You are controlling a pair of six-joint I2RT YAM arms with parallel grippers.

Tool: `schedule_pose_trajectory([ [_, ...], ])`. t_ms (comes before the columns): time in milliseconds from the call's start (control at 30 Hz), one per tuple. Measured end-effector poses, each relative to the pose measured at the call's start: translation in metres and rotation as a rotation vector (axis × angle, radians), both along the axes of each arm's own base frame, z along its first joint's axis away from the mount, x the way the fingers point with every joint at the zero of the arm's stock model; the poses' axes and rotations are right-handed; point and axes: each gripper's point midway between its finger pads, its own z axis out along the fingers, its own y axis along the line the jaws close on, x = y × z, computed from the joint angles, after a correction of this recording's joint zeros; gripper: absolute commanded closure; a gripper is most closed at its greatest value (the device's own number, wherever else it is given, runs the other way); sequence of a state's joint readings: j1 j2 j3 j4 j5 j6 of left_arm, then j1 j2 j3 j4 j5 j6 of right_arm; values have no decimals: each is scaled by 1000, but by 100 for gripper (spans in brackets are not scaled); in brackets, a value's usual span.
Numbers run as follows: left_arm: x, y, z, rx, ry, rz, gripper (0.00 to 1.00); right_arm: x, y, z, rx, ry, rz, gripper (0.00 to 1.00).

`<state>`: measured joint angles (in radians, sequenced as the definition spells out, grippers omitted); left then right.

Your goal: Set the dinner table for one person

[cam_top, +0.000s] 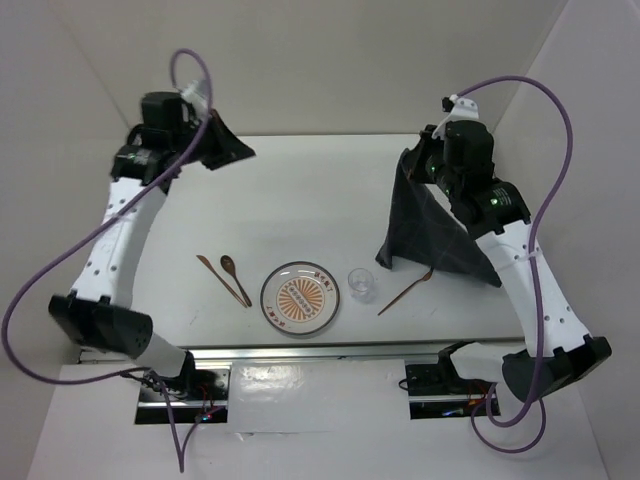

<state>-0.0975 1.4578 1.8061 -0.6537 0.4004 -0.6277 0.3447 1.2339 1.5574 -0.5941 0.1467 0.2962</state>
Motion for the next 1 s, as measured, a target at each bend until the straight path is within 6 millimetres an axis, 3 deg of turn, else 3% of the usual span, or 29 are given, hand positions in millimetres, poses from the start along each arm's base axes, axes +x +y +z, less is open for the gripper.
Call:
schedule_pose_trajectory([
  [100, 9, -43, -78, 26, 205, -107, 100, -1, -2, -30, -30, 74, -7, 100],
  [167, 7, -76, -127, 52, 329, -184, 100, -2, -4, -37, -41, 90, -14, 100],
  [233, 0, -105, -166, 77, 434, -255, 90, -1, -5, -37, -48, 87, -19, 100],
  [367, -10, -155, -213, 112, 553, -375, 87, 7, -4, -36, -68, 77, -20, 100],
  [467, -13, -171, -235, 118, 608, -417, 87, 29, 3, -33, -80, 65, -12, 100],
  [600, -1, -157, -241, 100, 636, -387, 87, 80, 25, -9, -76, 1, 25, 100],
  [767, 46, -112, -213, 42, 570, -277, 87, 140, 56, 25, -42, -115, 79, 100],
  [900, 79, -66, -190, 4, 508, -184, 84, 155, 70, 43, -14, -182, 121, 100],
  [1000, 97, -24, -184, -11, 481, -109, 67, 153, 73, 46, -3, -206, 143, 100],
])
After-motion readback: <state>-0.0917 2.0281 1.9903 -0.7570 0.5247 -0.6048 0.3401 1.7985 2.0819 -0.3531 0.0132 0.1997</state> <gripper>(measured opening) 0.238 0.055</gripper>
